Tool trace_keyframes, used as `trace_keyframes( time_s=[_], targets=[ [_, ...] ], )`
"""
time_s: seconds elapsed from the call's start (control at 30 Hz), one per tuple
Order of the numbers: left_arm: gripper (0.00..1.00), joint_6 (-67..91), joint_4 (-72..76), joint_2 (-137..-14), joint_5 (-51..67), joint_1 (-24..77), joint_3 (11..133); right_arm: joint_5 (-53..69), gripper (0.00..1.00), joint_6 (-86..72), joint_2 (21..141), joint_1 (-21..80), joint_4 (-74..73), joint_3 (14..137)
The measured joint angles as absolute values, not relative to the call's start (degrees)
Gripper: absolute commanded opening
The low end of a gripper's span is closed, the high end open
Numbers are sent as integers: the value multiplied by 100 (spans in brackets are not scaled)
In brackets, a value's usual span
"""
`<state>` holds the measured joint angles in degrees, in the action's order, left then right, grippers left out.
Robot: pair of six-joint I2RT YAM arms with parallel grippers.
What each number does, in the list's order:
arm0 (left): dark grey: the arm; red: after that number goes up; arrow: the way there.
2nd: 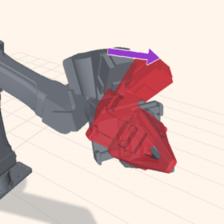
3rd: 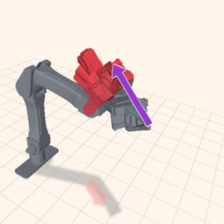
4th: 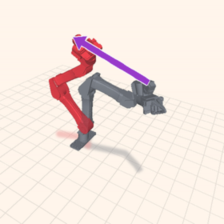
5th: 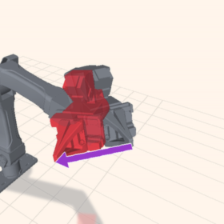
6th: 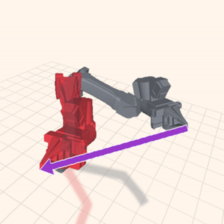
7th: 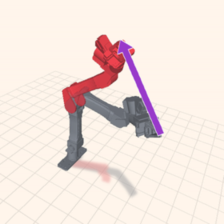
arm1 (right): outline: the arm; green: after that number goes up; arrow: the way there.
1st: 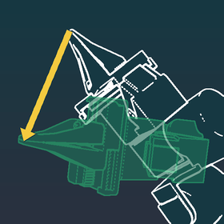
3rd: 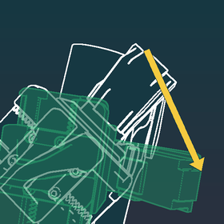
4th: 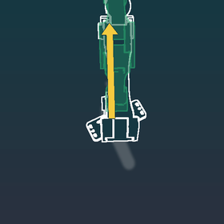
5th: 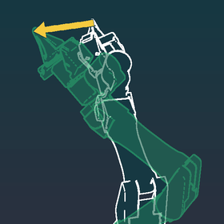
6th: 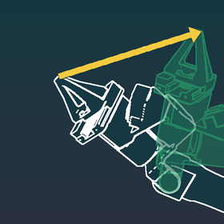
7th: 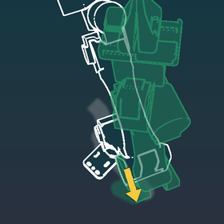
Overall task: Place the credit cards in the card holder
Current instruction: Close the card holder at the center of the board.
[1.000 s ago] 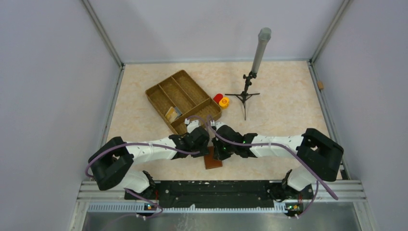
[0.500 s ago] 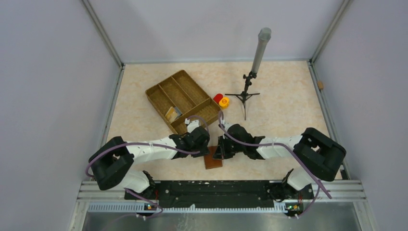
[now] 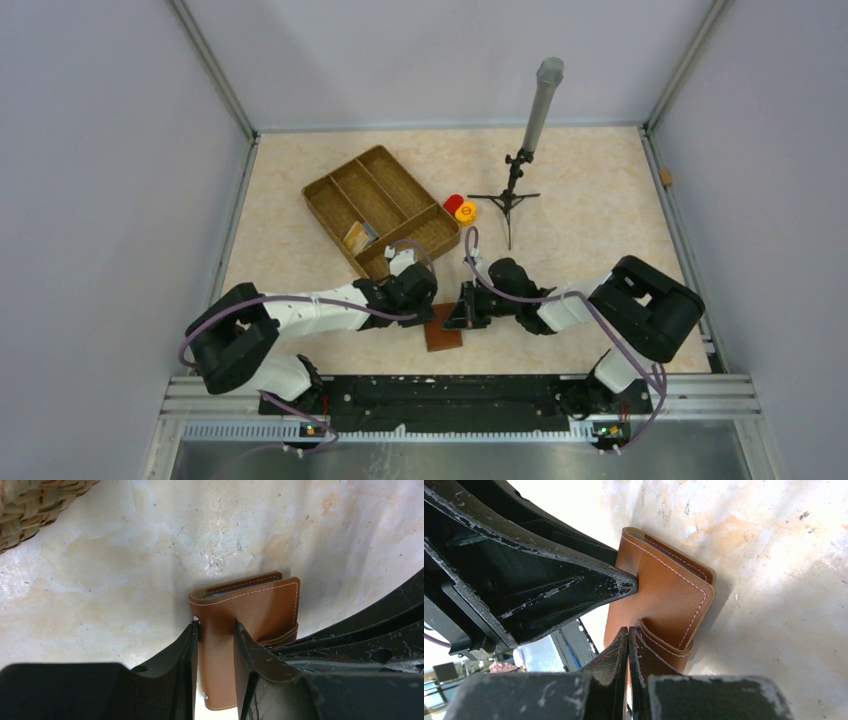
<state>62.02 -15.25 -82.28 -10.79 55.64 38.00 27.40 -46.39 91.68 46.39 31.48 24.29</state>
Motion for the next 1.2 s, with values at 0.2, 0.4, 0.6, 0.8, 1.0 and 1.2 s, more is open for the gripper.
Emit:
trace_keyframes(
  time_s=[0.2, 0.4, 0.6, 0.8, 1.0, 1.2],
  targets=[
    [38, 6252, -1485, -8189, -1149, 5601, 3806, 2923, 0, -4698, 9242, 4517, 3361, 2359],
    [61, 5911, -1822, -8099, -1229, 5636, 3922, 2952, 16, -4471, 9002, 4447, 3011, 2379],
    [75, 5159, -2602, -7874, -1291, 5603, 4416, 2862, 39, -3837, 8263, 4359, 1780, 2764],
    [92, 4567, -2718, -7266, -1081, 5168, 5043, 2755, 56, -3371, 7192, 4346, 923, 3323],
    [98, 4108, -2906, -6652, -541, 3747, 5037, 2335, 58, -3074, 6726, 3953, 16, 3579],
    [95, 3579, -3330, -6075, -333, 2637, 5033, 1879, 59, -2840, 6410, 3153, -729, 3529]
  ],
)
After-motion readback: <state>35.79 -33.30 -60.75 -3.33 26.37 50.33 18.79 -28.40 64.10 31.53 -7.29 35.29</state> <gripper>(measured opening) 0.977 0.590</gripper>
